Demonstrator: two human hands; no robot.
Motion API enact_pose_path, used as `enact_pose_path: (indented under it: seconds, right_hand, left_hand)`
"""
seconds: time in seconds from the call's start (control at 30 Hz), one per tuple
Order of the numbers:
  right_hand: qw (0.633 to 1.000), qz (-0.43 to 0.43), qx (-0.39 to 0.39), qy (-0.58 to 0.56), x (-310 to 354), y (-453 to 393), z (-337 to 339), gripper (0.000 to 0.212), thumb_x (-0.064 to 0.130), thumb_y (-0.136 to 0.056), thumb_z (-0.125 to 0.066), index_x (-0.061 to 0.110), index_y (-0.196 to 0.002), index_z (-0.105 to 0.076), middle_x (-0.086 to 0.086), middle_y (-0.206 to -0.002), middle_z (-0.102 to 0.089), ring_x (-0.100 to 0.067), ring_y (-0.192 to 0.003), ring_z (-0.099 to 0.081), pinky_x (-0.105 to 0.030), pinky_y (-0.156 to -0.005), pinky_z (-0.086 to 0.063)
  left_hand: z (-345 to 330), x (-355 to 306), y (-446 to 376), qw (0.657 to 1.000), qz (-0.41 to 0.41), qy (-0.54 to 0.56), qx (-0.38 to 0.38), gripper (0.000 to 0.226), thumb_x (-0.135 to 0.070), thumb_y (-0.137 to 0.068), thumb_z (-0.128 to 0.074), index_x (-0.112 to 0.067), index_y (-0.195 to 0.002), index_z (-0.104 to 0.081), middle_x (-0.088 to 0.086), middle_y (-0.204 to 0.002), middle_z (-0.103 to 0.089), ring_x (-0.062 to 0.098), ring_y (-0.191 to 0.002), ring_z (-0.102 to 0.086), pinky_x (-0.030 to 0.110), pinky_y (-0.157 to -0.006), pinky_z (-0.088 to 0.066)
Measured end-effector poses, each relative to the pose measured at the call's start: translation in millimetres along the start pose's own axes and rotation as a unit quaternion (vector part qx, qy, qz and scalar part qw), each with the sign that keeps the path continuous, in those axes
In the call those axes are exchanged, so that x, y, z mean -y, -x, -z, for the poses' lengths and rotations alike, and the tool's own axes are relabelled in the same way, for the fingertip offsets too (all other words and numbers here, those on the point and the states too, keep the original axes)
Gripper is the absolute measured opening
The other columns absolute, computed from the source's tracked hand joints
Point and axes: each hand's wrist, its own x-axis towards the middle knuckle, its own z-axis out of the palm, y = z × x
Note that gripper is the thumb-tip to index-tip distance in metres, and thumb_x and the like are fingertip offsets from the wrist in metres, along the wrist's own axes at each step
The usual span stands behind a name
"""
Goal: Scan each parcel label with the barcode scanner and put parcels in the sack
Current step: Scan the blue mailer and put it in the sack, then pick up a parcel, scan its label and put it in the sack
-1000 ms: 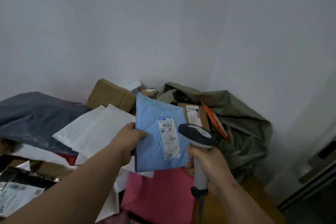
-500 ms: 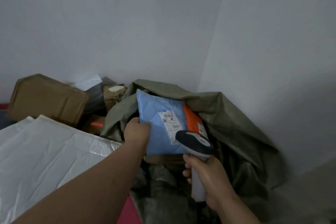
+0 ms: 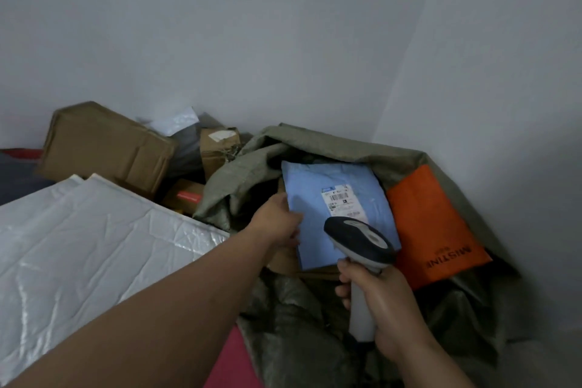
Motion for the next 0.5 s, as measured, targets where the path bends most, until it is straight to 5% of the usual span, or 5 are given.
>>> enact_pose_path:
  seconds: [0.13, 0.5]
  right_hand:
    - [0.999, 0.023, 0.034, -0.006, 3.7, 25.0, -28.0, 0.01, 0.011, -0.085, -0.074, 0.005, -0.093, -0.072, -0.009, -0.072, -0.07, -0.022, -0.065, -0.066, -0.035, -0.061, -0.05]
    - [0.99, 0.095, 0.101, 0.037, -30.3, 168.5, -157.0, 0.007, 0.01, -0.086, -0.073, 0.004, -0.087, -0.071, -0.008, -0.066, -0.068, -0.018, -0.06, -0.066, -0.03, -0.055, -0.05]
  left_hand:
    - [50.2, 11.5, 38.3, 0.999, -0.004, 0.047, 0.008, 0.02, -0.015, -0.101, -0.054, -0.013, -0.121, -0.056, 0.012, -0.102, -0.069, 0.023, -0.086, -0.07, 0.032, -0.067, -0.06]
    - [263.7, 74.2, 182.7, 0.977, -0.082, 0.0, -0.194, 0.014, -0.016, -0.101, -0.054, -0.011, -0.107, -0.066, 0.011, -0.097, -0.069, 0.024, -0.084, -0.068, 0.031, -0.07, -0.057]
